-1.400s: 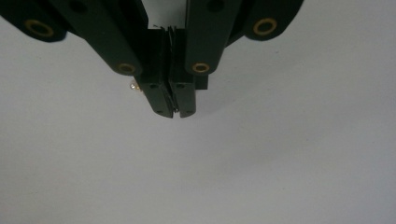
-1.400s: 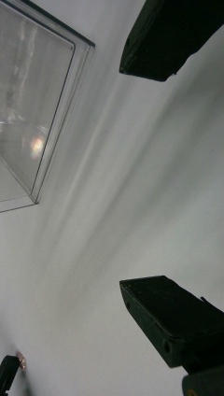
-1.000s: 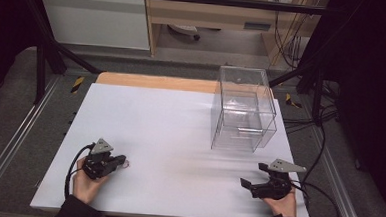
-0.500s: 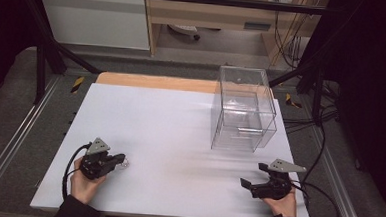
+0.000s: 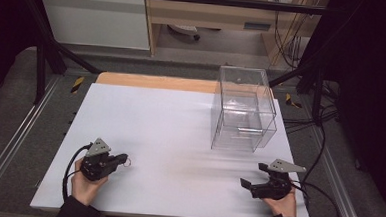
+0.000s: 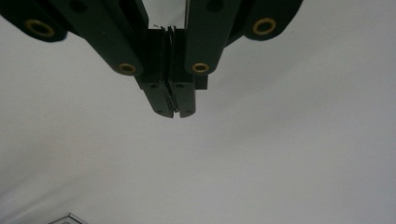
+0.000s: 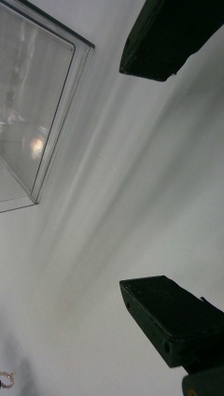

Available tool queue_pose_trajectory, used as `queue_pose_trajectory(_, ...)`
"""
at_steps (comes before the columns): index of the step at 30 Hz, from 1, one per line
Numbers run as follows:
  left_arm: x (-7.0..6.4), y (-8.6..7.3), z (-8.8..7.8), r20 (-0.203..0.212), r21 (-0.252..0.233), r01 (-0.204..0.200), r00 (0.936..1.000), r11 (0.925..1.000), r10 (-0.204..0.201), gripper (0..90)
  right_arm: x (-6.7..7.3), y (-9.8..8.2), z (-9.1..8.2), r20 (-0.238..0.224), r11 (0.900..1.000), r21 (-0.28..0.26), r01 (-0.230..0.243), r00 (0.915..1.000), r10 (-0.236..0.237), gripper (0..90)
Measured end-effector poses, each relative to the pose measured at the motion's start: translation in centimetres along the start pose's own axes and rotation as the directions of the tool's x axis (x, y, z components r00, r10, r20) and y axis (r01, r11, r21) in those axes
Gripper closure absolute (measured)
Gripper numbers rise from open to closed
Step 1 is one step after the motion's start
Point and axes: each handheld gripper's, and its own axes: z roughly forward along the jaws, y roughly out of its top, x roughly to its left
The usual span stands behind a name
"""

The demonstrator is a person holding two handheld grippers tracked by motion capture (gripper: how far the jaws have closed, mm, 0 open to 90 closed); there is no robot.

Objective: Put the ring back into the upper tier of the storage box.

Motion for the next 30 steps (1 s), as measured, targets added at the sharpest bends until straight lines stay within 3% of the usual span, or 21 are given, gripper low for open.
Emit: queue_pose_trajectory(30, -2.6, 2.8, 0.5, 0.048, -0.055, -0.039, 0.9980, 0.9977, 0.041, 87.8, 0.0, 0.0, 0.0, 0.006, 1.000, 0.006, 0.006, 1.0000, -0.006, 0.5)
